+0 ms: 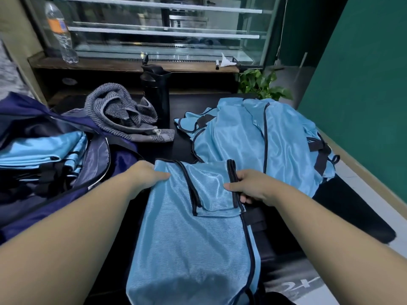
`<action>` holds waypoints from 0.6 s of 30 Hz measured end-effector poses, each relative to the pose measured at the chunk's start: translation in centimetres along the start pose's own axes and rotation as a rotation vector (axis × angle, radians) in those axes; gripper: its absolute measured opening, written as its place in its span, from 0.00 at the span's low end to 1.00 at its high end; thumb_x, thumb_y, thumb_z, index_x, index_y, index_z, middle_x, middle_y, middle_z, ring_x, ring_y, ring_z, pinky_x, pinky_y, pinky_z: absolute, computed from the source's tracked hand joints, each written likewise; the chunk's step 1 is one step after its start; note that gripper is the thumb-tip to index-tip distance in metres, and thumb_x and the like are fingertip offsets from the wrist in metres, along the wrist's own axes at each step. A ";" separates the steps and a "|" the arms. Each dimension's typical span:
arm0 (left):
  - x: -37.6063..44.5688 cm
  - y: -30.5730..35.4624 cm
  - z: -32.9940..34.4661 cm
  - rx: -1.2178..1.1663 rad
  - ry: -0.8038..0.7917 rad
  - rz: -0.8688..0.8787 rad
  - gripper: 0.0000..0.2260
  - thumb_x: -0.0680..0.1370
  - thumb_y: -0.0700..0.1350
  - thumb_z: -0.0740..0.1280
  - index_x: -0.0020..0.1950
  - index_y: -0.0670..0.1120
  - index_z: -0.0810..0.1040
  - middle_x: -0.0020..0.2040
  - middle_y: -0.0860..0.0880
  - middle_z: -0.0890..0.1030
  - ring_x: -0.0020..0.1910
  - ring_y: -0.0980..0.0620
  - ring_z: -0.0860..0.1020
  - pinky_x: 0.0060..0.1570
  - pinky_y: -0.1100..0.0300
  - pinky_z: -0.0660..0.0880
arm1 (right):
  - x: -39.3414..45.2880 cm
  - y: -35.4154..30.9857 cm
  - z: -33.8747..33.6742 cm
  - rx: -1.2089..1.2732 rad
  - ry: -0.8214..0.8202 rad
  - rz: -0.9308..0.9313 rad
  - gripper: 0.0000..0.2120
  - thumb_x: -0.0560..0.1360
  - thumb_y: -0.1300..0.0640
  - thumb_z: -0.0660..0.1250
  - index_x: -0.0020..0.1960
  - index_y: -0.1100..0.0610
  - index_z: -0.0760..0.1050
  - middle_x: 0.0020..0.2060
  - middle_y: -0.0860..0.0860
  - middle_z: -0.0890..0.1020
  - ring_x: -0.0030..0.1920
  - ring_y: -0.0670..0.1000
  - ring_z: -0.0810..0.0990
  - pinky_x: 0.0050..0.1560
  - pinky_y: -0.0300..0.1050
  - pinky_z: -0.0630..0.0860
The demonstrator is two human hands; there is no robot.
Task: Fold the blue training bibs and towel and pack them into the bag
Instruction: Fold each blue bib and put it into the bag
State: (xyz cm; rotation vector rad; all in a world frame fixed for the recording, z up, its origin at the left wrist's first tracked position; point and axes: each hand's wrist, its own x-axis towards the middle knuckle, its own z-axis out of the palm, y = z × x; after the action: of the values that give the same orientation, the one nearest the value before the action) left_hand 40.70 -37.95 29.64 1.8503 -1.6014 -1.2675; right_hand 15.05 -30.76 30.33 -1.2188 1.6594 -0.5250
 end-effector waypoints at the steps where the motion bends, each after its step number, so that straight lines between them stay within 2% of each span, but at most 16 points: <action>1: -0.1 0.3 -0.2 0.092 -0.004 -0.040 0.13 0.75 0.47 0.72 0.42 0.35 0.80 0.36 0.40 0.80 0.31 0.45 0.76 0.36 0.58 0.74 | 0.0 0.0 0.0 0.002 0.003 0.006 0.06 0.76 0.56 0.69 0.43 0.56 0.73 0.23 0.48 0.72 0.20 0.43 0.70 0.22 0.34 0.67; 3: -0.5 1.0 -0.7 0.230 -0.042 -0.118 0.14 0.77 0.47 0.68 0.39 0.38 0.76 0.25 0.44 0.72 0.21 0.50 0.66 0.25 0.65 0.63 | 0.0 -0.1 0.2 -0.005 0.007 0.018 0.06 0.76 0.56 0.70 0.43 0.56 0.74 0.27 0.50 0.72 0.20 0.43 0.72 0.22 0.35 0.68; 5: -0.9 1.4 -1.1 0.230 -0.100 -0.170 0.10 0.80 0.44 0.64 0.43 0.40 0.74 0.22 0.47 0.71 0.15 0.54 0.64 0.20 0.70 0.58 | -0.2 -0.4 0.3 -0.025 0.013 0.029 0.07 0.76 0.56 0.69 0.42 0.56 0.73 0.26 0.50 0.74 0.20 0.43 0.72 0.22 0.34 0.68; 6: -1.1 1.7 -1.3 0.188 -0.114 -0.185 0.07 0.81 0.43 0.62 0.46 0.41 0.74 0.25 0.47 0.74 0.14 0.55 0.67 0.18 0.71 0.58 | -0.3 -0.6 0.2 -0.045 0.009 0.037 0.07 0.76 0.56 0.69 0.42 0.57 0.73 0.23 0.49 0.74 0.18 0.43 0.72 0.20 0.34 0.67; 9: -1.6 2.5 -1.8 0.040 -0.162 -0.272 0.06 0.83 0.44 0.57 0.56 0.46 0.72 0.49 0.49 0.79 0.21 0.54 0.79 0.14 0.73 0.56 | -0.6 -1.6 -0.5 -0.111 0.015 0.068 0.07 0.76 0.57 0.69 0.45 0.58 0.72 0.18 0.49 0.75 0.16 0.44 0.69 0.18 0.31 0.62; 11: -1.8 3.2 -2.3 -0.087 -0.183 -0.321 0.09 0.84 0.45 0.54 0.62 0.48 0.71 0.59 0.49 0.77 0.28 0.50 0.82 0.12 0.72 0.59 | -0.4 -2.3 -1.0 -0.112 0.066 0.038 0.06 0.75 0.59 0.69 0.47 0.60 0.73 0.22 0.53 0.78 0.18 0.46 0.71 0.20 0.34 0.66; 14: -2.0 4.4 -3.3 -0.249 -0.130 -0.247 0.13 0.84 0.46 0.53 0.67 0.46 0.68 0.64 0.47 0.74 0.27 0.43 0.82 0.18 0.63 0.74 | -0.1 -3.6 -1.7 -0.005 0.171 -0.080 0.07 0.74 0.65 0.69 0.52 0.64 0.75 0.33 0.57 0.79 0.23 0.48 0.79 0.25 0.40 0.77; 16: -2.6 5.2 -3.7 -0.284 -0.084 -0.139 0.12 0.84 0.46 0.53 0.66 0.48 0.69 0.61 0.46 0.74 0.30 0.40 0.83 0.22 0.58 0.78 | 0.0 -4.7 -2.1 0.041 0.225 -0.129 0.08 0.74 0.66 0.69 0.52 0.64 0.75 0.38 0.58 0.79 0.27 0.49 0.82 0.34 0.43 0.82; 18: -3.1 5.6 -3.7 -0.296 -0.035 -0.010 0.10 0.84 0.46 0.52 0.59 0.50 0.71 0.55 0.46 0.75 0.35 0.40 0.83 0.27 0.54 0.81 | 0.1 -5.4 -2.2 0.011 0.311 -0.189 0.08 0.73 0.66 0.69 0.51 0.66 0.76 0.39 0.59 0.81 0.30 0.51 0.83 0.39 0.46 0.83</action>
State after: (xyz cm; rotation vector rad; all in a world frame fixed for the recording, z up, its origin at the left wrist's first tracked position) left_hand 40.68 -37.56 37.00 1.6618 -1.3376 -1.4601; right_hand 15.64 -33.42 35.45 -1.3453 1.8034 -0.8763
